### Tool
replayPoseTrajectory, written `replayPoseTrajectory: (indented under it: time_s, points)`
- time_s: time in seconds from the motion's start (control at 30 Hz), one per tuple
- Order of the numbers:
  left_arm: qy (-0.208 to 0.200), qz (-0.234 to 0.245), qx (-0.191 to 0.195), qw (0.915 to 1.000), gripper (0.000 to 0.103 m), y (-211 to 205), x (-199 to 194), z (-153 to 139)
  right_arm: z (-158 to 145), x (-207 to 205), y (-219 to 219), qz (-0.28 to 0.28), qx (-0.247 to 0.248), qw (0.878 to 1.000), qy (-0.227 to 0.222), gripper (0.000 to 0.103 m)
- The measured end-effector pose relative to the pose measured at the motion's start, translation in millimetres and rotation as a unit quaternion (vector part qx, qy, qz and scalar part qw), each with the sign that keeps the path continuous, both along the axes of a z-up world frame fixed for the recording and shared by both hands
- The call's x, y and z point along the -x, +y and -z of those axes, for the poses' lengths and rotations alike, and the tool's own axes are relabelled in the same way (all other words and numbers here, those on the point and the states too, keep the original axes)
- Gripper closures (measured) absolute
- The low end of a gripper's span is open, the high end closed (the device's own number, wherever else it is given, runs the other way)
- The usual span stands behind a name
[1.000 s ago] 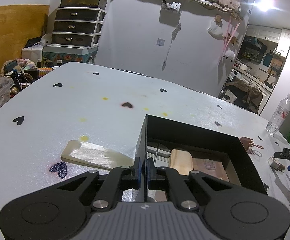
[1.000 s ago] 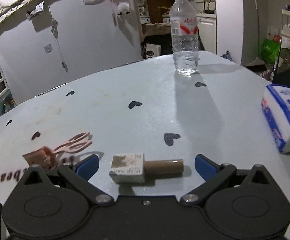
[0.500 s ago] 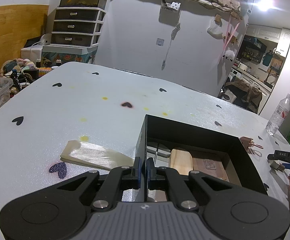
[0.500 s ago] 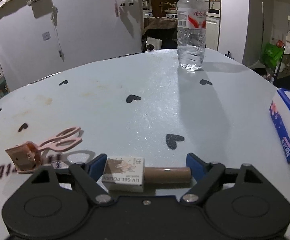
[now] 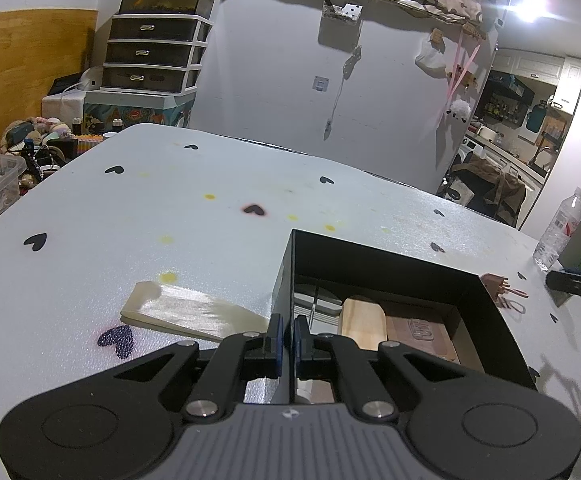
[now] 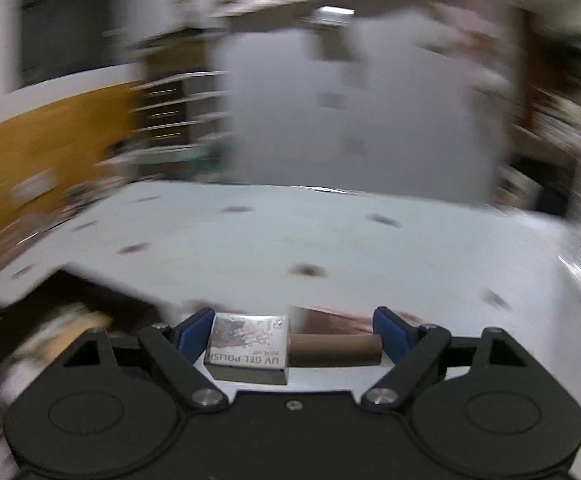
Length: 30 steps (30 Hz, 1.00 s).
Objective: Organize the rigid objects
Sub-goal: 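Carry the nail polish box and stick into the black box and release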
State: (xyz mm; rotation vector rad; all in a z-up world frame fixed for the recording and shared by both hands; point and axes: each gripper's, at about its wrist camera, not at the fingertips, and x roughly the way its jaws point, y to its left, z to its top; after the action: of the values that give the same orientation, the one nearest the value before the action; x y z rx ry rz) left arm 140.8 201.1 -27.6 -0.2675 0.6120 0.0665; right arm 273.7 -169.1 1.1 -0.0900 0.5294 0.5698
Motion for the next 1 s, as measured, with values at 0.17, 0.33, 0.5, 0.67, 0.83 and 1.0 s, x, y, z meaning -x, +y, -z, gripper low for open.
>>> replayPoseTrajectory:
  time_s: [0.17, 0.33, 0.5, 0.67, 0.83, 1.0]
  points:
    - [0.0, 0.0, 0.0, 1.0, 0.098, 0.0, -0.7, 0.5, -23.5, 27.3, 47.6, -0.187, 0.061, 0.98, -0.027, 0.017]
    - [0.0, 0.001, -0.001, 1.0, 0.098, -0.1, -0.7, 0.7, -23.3, 42.7, 83.7, -0.316, 0.142, 0.938, -0.023, 0.017]
    - [0.0, 0.001, -0.001, 1.0, 0.098, 0.0, -0.7, 0.5, -19.2, 53.6, 109.1, -0.397, 0.182, 0.9, -0.003, 0.017]
    - [0.001, 0.001, -0.001, 1.0, 0.098, 0.2, -0.9, 0.6, -7.8, 46.8, 130.2, -0.434, 0.211, 0.876, 0.022, 0.017]
    - [0.001, 0.001, -0.001, 1.0, 0.098, 0.1, -1.0, 0.7, 5.2, 39.8, 136.1, -0.451, 0.225, 0.862, 0.05, 0.017]
    - [0.001, 0.001, -0.001, 1.0, 0.098, 0.2, -0.9, 0.6, 10.9, 31.2, 137.0, -0.444, 0.214, 0.867, 0.073, 0.017]
